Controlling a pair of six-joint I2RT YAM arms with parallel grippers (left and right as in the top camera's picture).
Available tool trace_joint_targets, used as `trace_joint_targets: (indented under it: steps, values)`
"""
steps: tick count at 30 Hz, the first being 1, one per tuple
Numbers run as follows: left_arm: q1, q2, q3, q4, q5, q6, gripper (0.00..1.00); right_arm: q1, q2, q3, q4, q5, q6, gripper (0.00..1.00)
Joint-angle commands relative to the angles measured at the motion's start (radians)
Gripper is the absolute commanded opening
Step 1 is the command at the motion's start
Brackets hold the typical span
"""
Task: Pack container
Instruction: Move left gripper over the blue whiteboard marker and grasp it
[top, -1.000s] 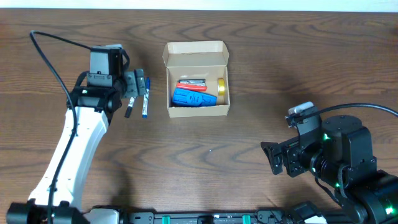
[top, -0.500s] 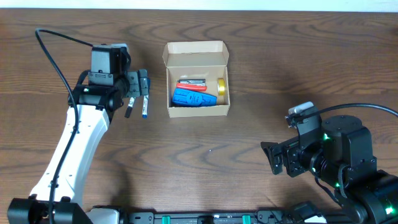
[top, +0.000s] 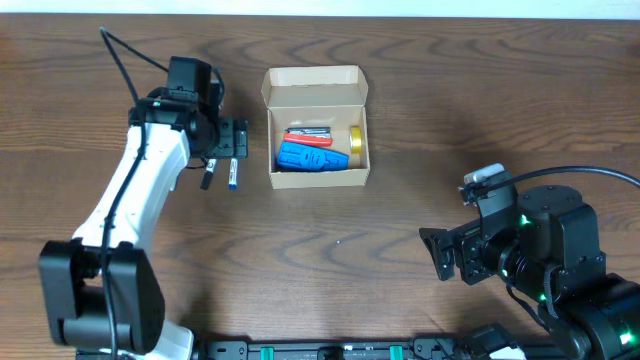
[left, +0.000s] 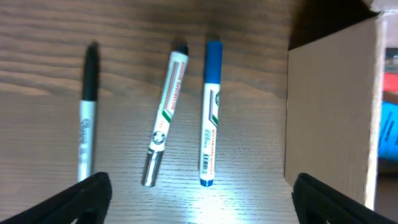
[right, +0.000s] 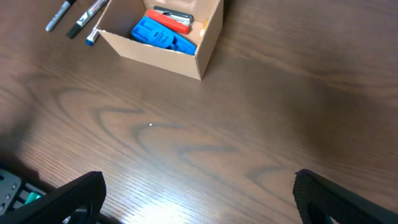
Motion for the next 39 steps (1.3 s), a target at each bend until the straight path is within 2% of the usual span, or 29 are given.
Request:
trace_joint_targets:
  steps: [1, 14, 33, 39]
  values:
    - [-0.004, 0.047, 0.019, 0.002, 0.014, 0.012, 0.91, -0.007, 0.0, -0.003, -0.001, -0.007, 0.006, 0.99]
    - [-0.019, 0.15, 0.019, 0.014, 0.015, 0.011, 0.82, -0.007, 0.0, -0.003, -0.001, -0.007, 0.006, 0.99]
    - [-0.026, 0.241, 0.016, 0.074, 0.016, 0.011, 0.75, -0.007, 0.0, -0.003, -0.001, -0.007, 0.006, 0.99]
    - [-0.041, 0.269, 0.015, 0.077, 0.015, 0.011, 0.67, -0.007, 0.0, -0.003, -0.001, -0.007, 0.006, 0.99]
